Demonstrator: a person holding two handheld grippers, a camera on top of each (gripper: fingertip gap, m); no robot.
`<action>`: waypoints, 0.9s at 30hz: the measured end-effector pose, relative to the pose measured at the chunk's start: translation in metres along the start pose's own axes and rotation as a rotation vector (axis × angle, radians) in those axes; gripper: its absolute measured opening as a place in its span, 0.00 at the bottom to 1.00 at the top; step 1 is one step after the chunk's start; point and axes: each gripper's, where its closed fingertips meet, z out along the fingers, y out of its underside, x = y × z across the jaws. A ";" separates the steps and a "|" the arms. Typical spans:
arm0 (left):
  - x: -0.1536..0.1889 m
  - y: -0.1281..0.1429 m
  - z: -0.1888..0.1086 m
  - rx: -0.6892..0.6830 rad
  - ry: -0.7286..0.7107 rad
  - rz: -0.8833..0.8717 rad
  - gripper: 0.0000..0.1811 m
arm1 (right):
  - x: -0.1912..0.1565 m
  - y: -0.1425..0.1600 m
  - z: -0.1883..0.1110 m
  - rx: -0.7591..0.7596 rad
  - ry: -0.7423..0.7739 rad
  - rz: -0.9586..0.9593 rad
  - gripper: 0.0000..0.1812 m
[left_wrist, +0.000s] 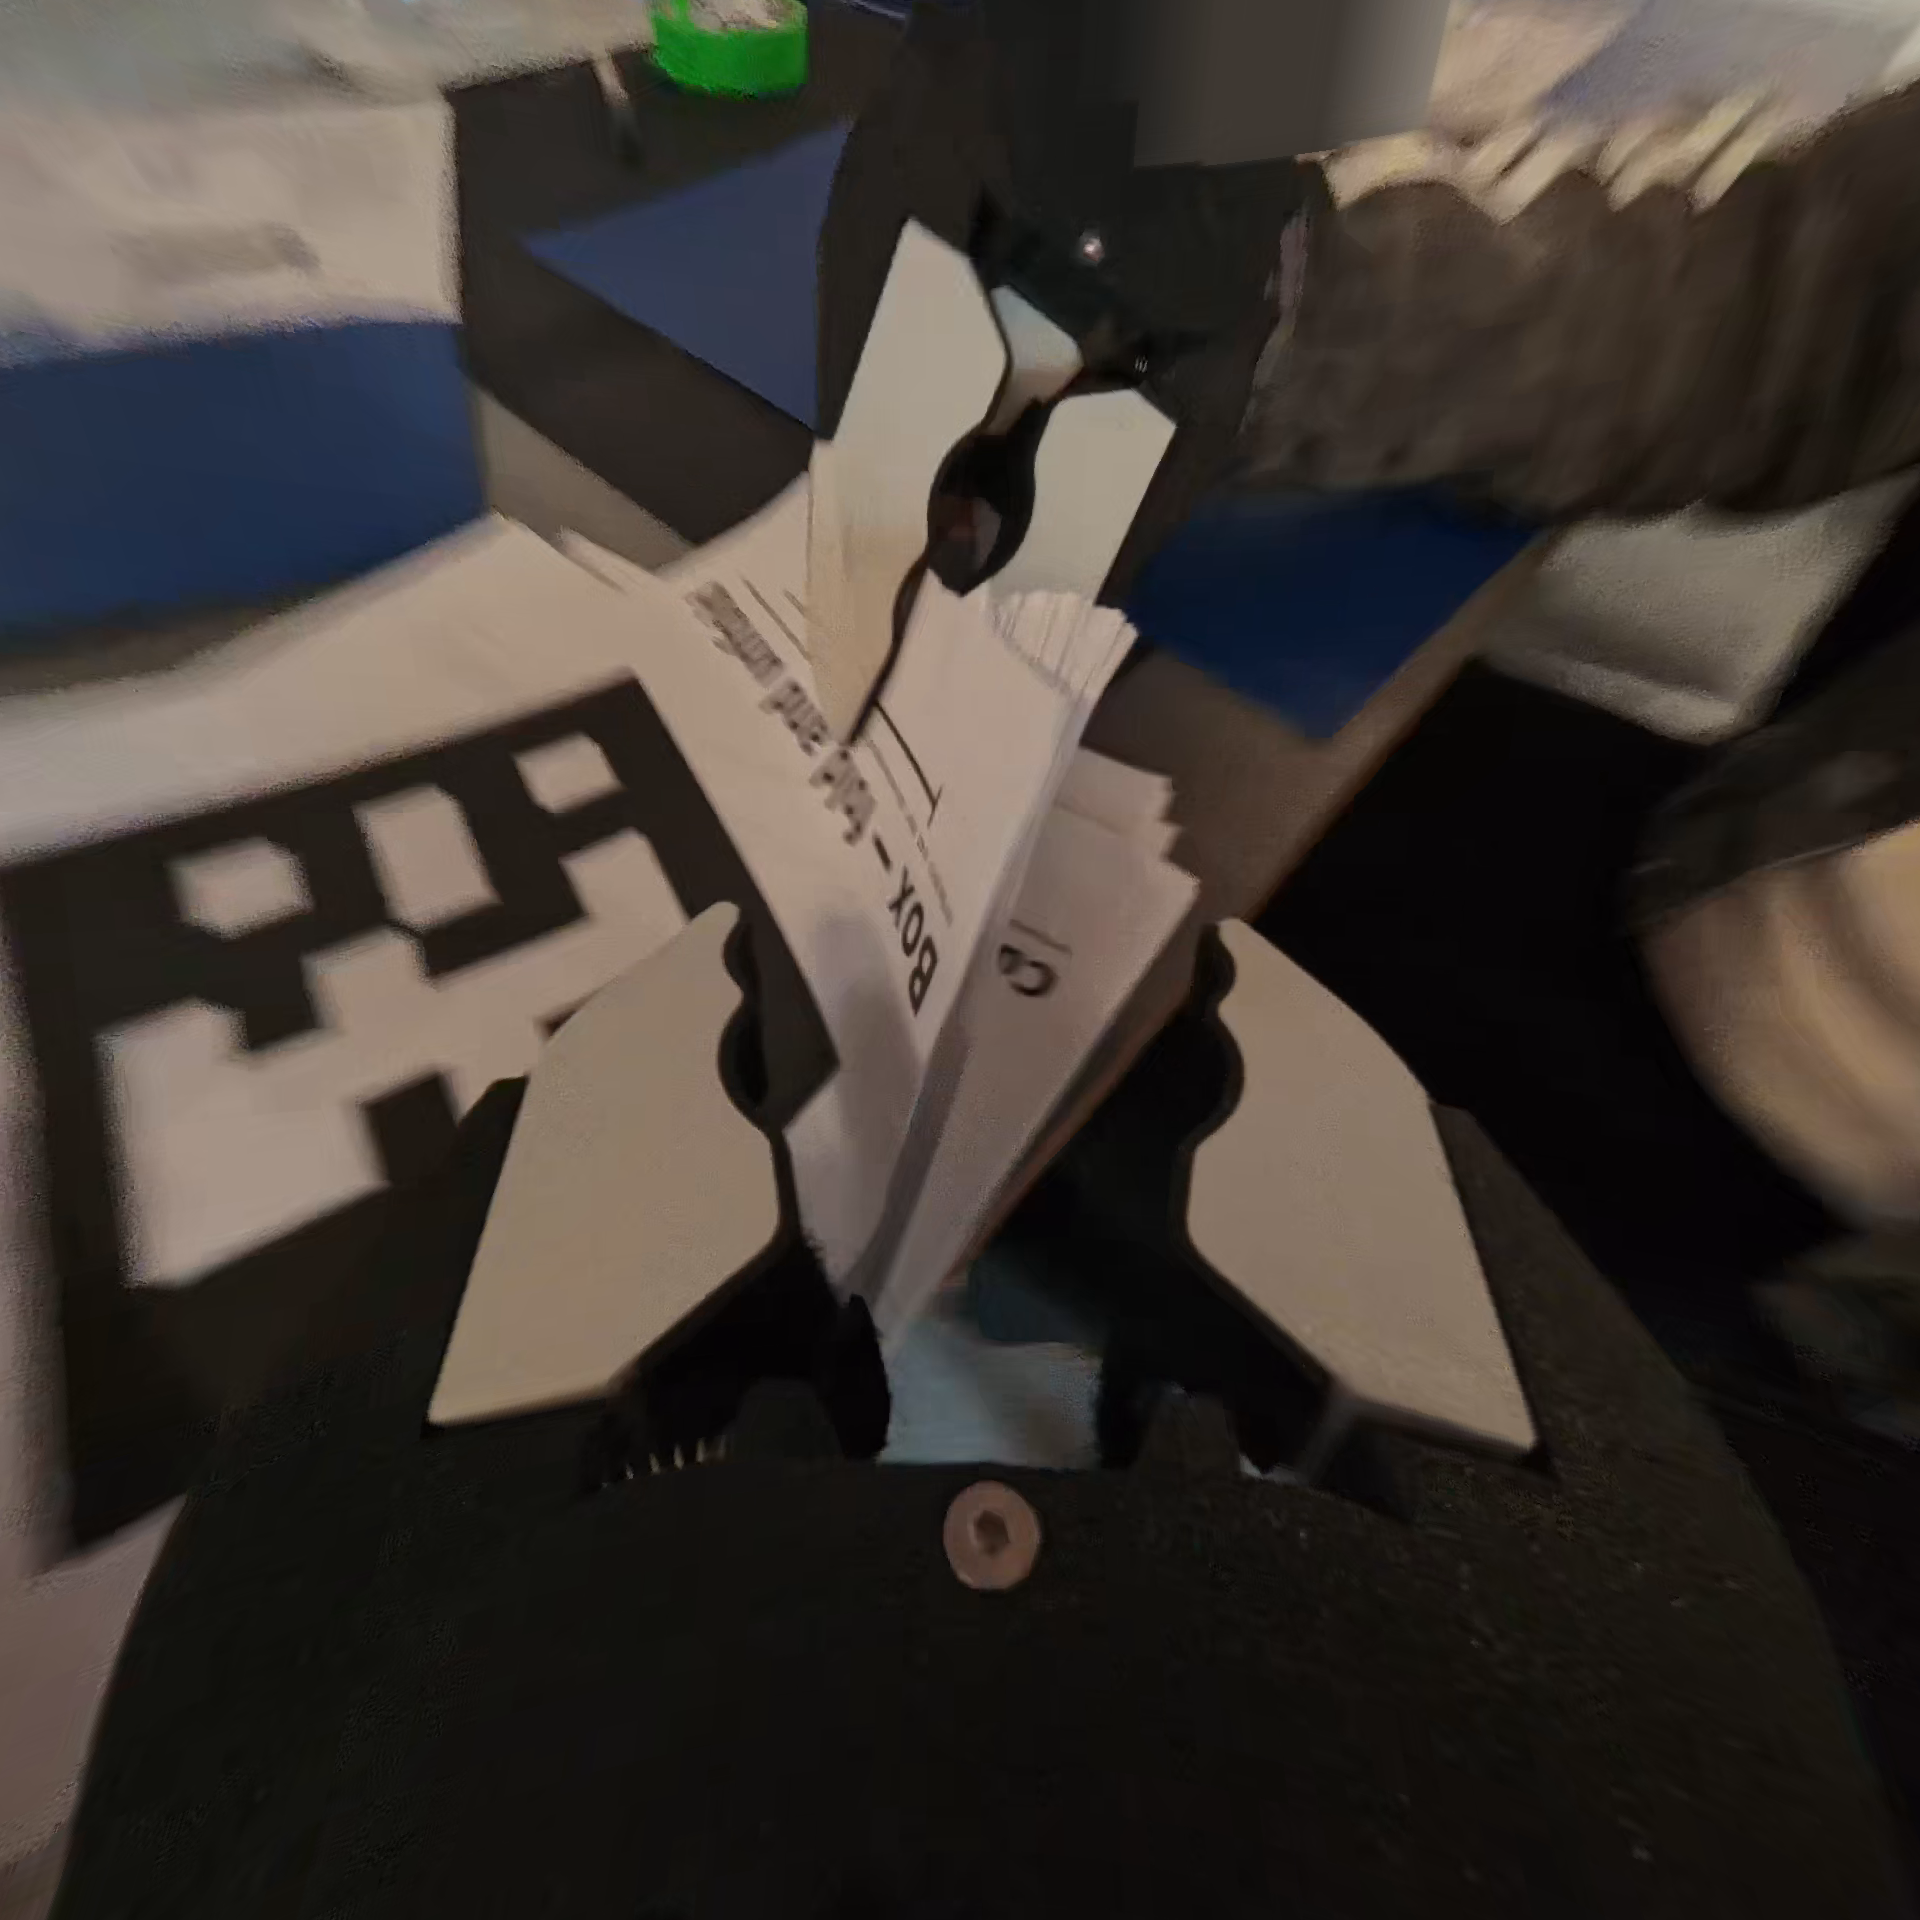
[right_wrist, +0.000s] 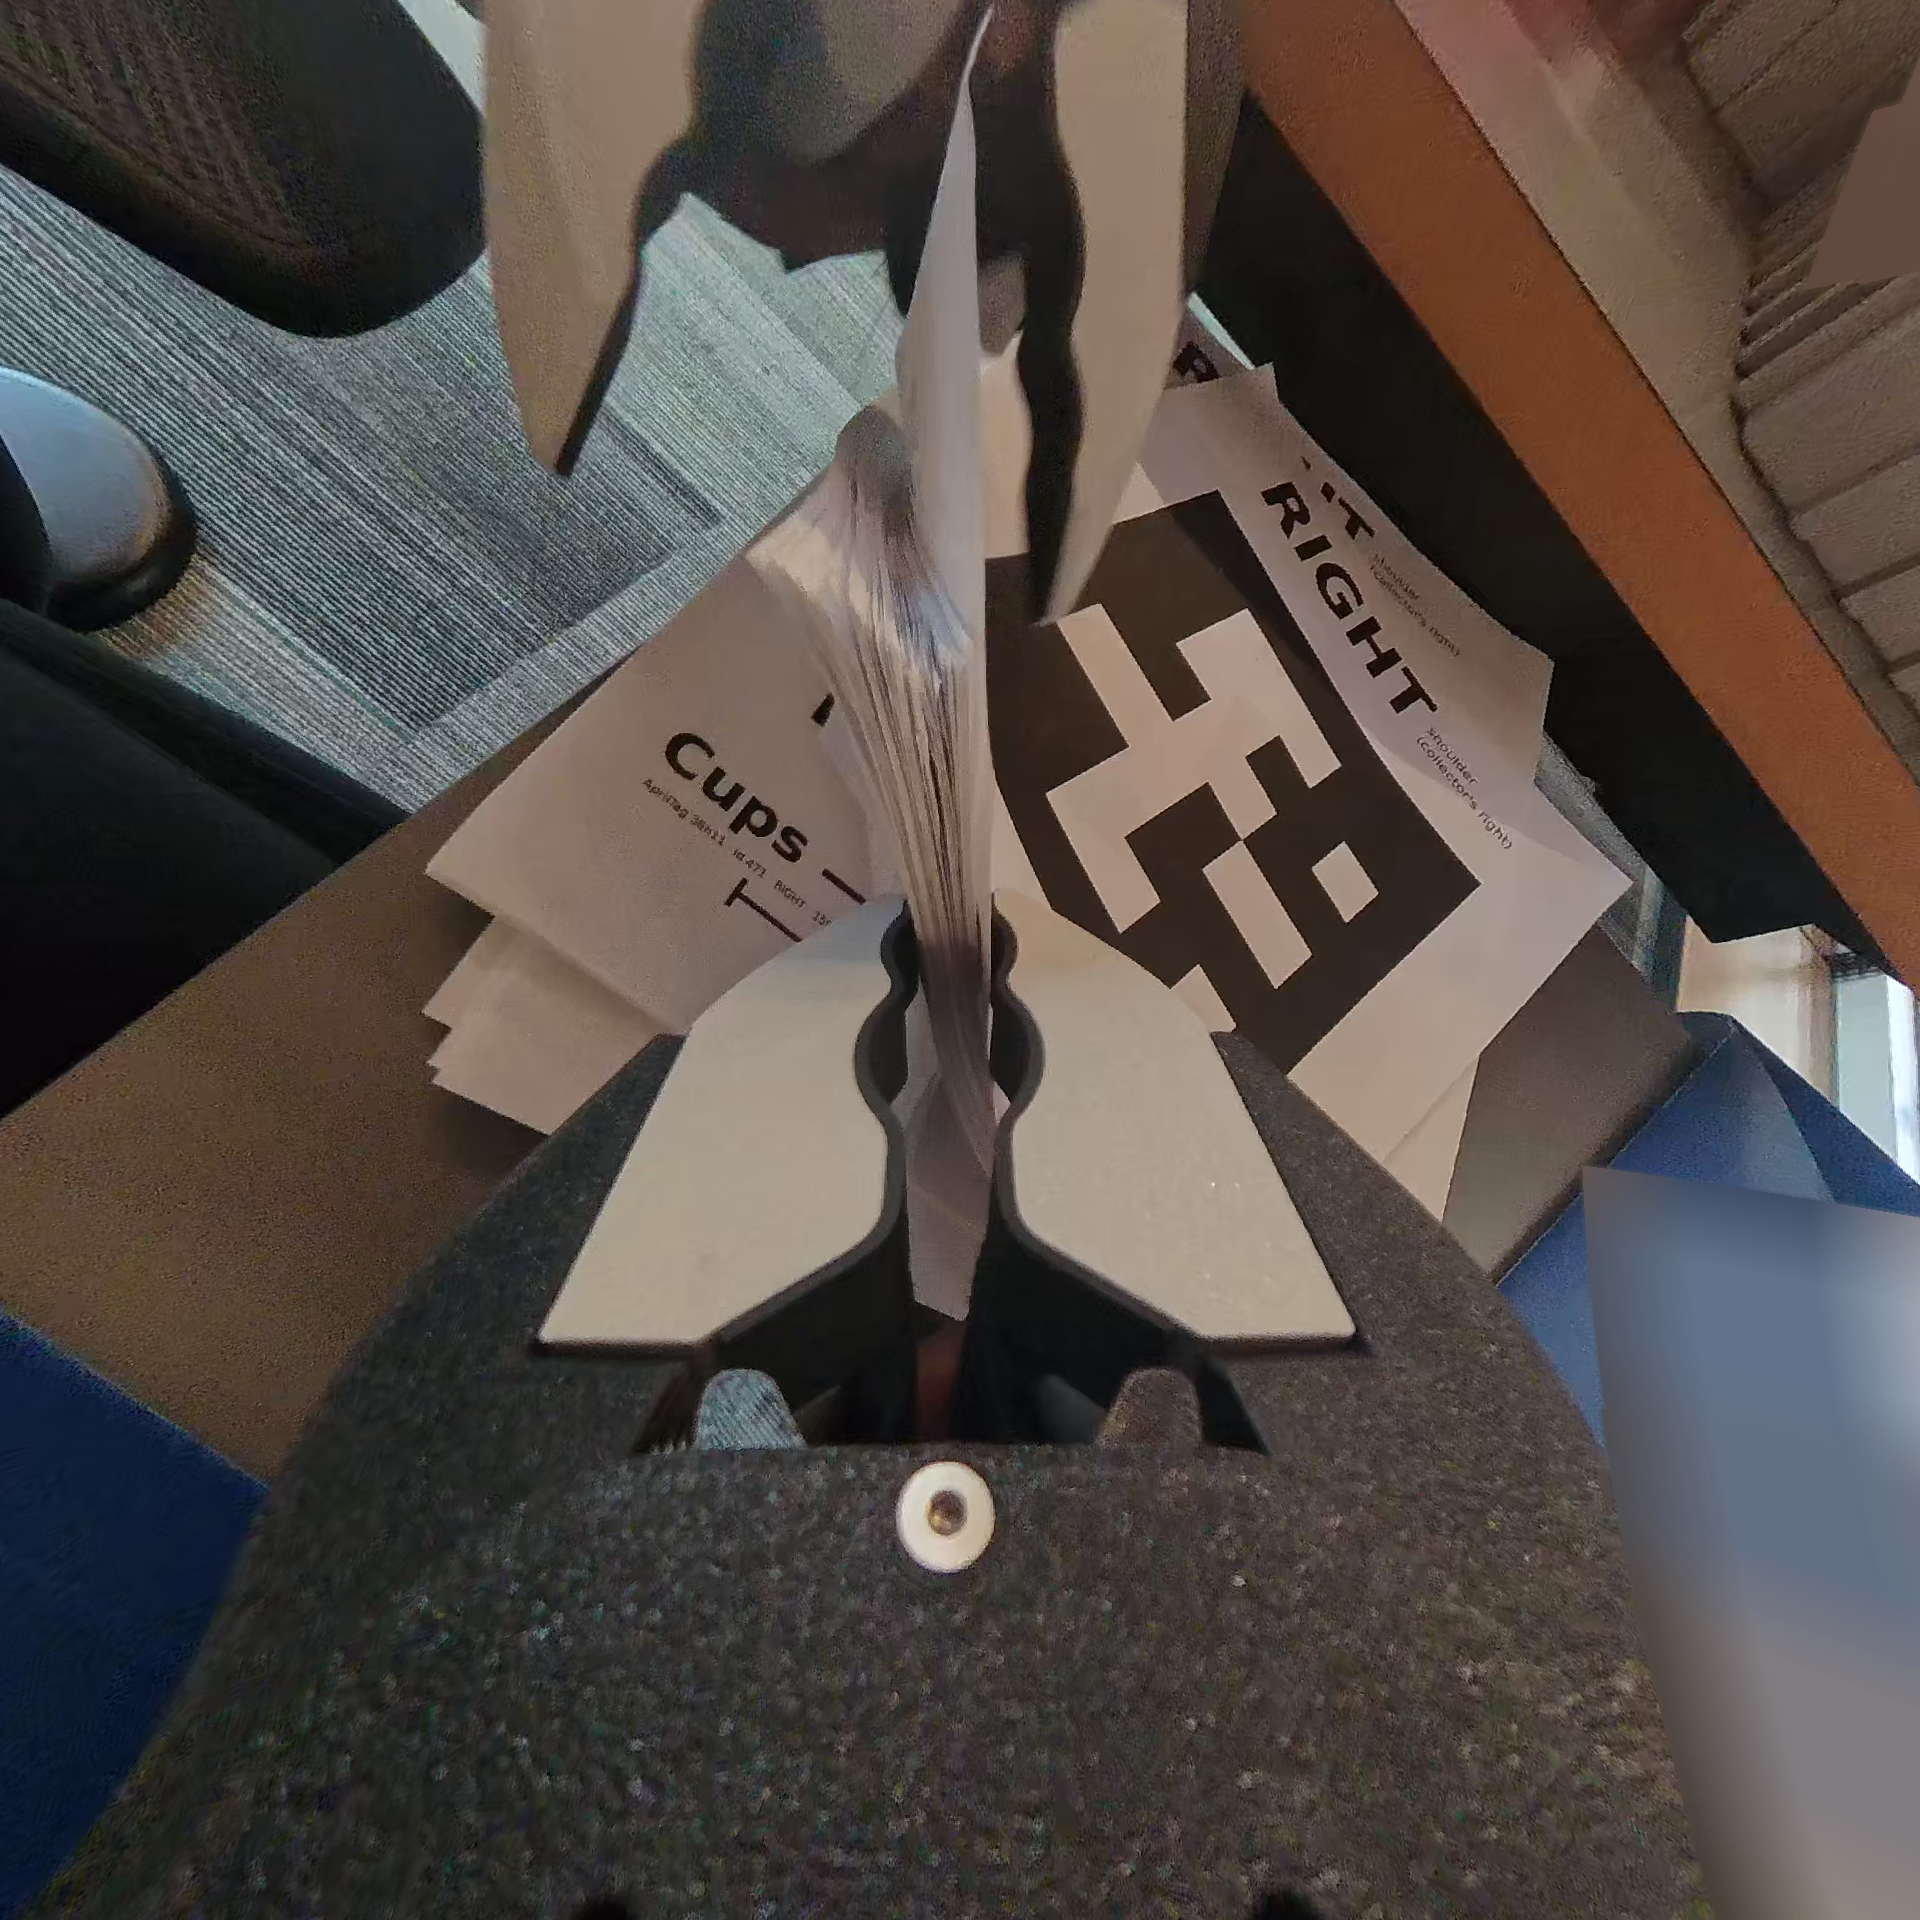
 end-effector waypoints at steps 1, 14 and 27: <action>-0.004 -0.007 -0.002 -0.003 -0.108 0.149 0.48 | 0.001 0.000 -0.001 0.008 -0.001 0.010 0.06; -0.050 0.006 0.007 -0.106 -0.333 0.092 0.06 | 0.047 -0.033 -0.048 0.216 0.232 0.081 0.12; -0.060 -0.001 -0.009 0.152 -0.216 -0.261 0.07 | -0.080 -0.015 -0.019 -0.005 -0.359 -0.278 0.14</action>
